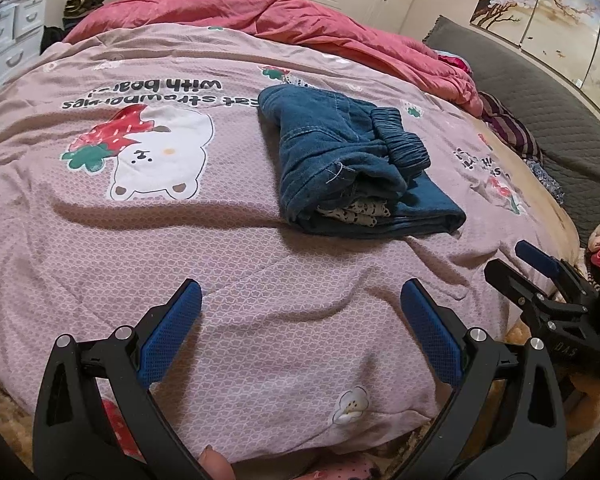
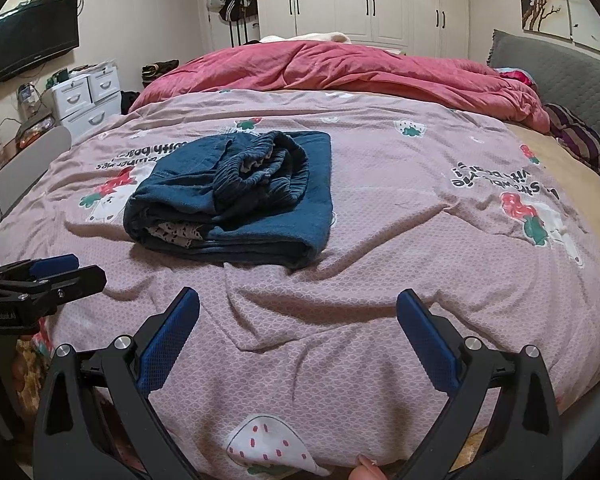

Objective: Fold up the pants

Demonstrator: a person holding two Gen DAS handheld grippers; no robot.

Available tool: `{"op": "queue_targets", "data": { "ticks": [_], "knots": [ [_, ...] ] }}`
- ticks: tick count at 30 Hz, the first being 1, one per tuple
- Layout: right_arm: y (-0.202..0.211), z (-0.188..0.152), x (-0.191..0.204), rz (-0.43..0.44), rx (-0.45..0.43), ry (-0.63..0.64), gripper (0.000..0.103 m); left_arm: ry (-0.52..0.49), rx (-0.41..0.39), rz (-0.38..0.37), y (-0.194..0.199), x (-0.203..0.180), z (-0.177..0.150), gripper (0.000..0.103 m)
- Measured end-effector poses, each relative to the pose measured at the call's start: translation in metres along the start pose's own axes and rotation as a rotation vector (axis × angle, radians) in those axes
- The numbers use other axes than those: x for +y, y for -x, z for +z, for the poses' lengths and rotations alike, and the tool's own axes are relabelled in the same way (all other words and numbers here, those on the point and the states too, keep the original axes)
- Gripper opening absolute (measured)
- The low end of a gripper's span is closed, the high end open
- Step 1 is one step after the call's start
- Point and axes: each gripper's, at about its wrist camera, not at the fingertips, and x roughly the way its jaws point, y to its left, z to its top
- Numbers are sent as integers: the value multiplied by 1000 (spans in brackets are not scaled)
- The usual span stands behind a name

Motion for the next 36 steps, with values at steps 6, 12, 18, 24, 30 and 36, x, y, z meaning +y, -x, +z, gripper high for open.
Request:
{"op": "queue_targets", "data": {
  "ticks": [6,12,18,24,30,36],
  "knots": [
    [2,0,0,-1,-1,1,98,1,4,-1,0,-1,0,93],
    [3,1,1,-8,1,3,98,2,4,-1,1,-2,-1,93],
    [4,0,1,-12,4,1,98,5,1,-2,3,-1,0,93],
    [3,0,0,-13,4,0,98,4,0,0,3,-2,1,93],
    [3,0,-1,-13,7,-2,98,1,2,0,4,-2,1,93],
    [4,1,-1,-12,5,-4,98,-1,2,-6,5,-2,1,93]
  ]
}}
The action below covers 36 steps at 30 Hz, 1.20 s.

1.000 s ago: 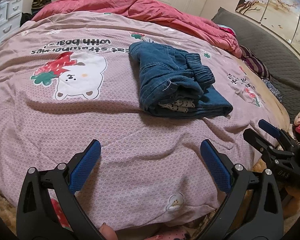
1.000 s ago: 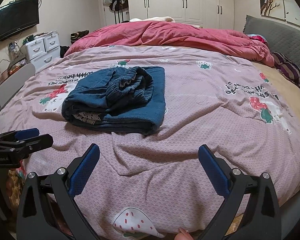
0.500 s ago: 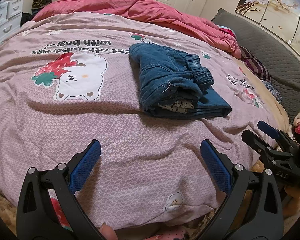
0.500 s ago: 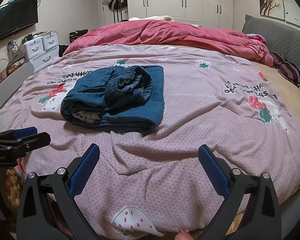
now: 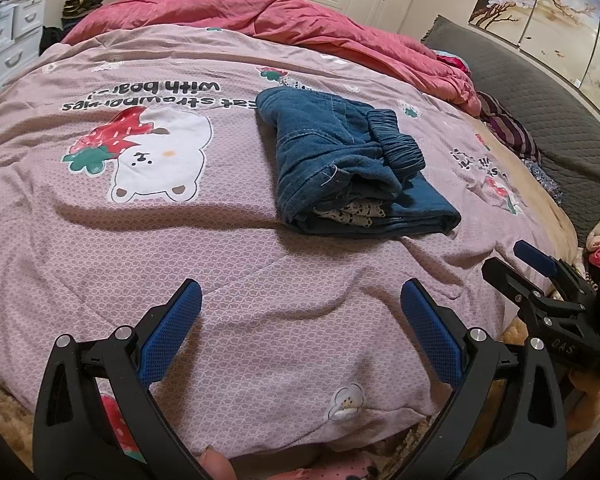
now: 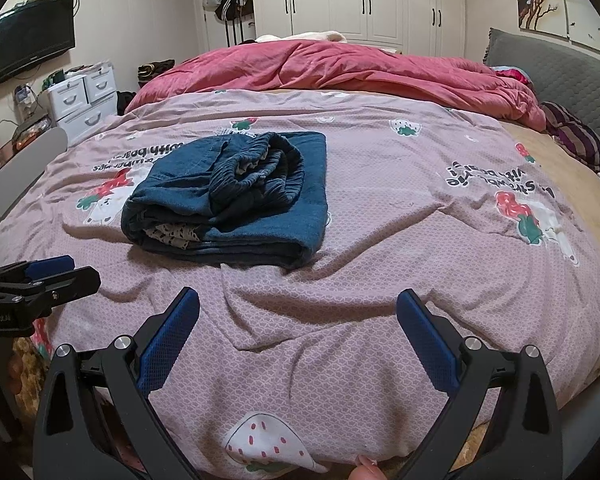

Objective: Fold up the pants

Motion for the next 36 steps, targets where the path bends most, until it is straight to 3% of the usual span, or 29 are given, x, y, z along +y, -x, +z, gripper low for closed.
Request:
{"op": "queue_targets", "data": {
  "ticks": [12,22,26,29,33,36],
  "knots": [
    [1,2,-2,-7,0,-9,98,1,-11,-5,3,0,2,94],
    [-1,1,-9,-25,2,-24,98,-24,30,-3,-5,-2,0,94],
    [-5,3,-21,-56,11,-37,98,-24,12,52,-6,-2,4,94],
    [-10,6,-37,-91,26,-54,98,-6,-13,65,-5,5,9,94],
    [-24,20,-82,-167,50,-103,98,71,-18,17,-1,33,24,94],
    [-39,39,-137,-226,57,-177,98,140,9,132,-1,73,47,94]
  ]
}}
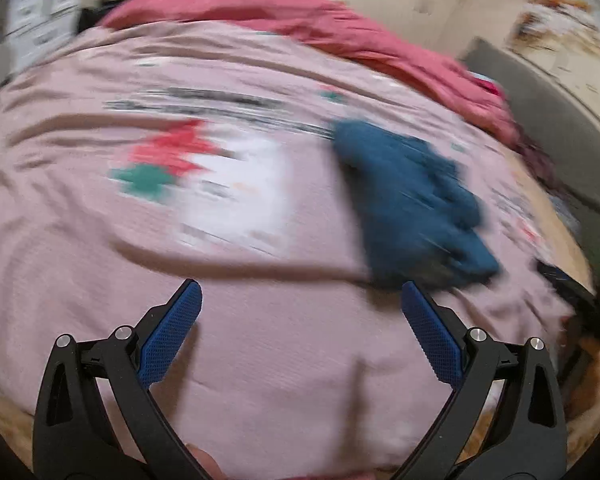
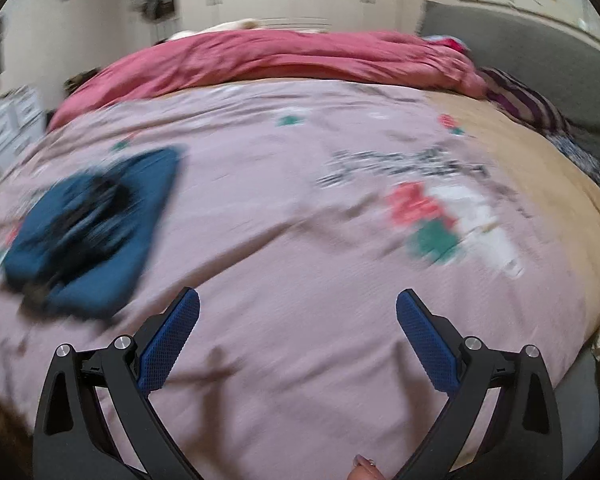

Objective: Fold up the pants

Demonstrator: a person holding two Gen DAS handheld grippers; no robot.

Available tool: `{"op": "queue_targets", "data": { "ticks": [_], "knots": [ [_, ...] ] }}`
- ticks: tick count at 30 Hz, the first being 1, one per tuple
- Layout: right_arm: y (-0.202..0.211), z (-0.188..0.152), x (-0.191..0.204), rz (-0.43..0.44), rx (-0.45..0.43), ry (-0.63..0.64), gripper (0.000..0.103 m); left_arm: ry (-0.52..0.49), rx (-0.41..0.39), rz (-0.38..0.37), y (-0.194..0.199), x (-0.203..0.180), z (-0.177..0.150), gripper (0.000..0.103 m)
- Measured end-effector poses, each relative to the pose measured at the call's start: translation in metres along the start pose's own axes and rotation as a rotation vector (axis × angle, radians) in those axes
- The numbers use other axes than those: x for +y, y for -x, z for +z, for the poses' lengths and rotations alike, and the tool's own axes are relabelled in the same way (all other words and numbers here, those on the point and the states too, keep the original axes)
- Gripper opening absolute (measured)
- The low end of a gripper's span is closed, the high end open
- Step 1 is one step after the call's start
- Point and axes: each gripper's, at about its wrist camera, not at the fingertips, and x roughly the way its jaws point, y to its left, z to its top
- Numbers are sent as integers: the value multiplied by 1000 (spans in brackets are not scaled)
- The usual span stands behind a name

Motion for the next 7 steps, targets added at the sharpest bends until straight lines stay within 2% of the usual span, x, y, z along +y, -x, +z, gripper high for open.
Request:
{"op": "queue_targets", "data": {
  "ticks": [3,6,7],
  "knots": [
    [-35,34,-56,-76,33,-75,98,56,16,123,-7,41,32,94],
    [-71,65,-105,-210,31,-104,98,138,-7,291,-23,96,73,94],
    [-86,76,-120,-260,49,-109,98,156,0,326,-31,110,80,94]
  ]
}}
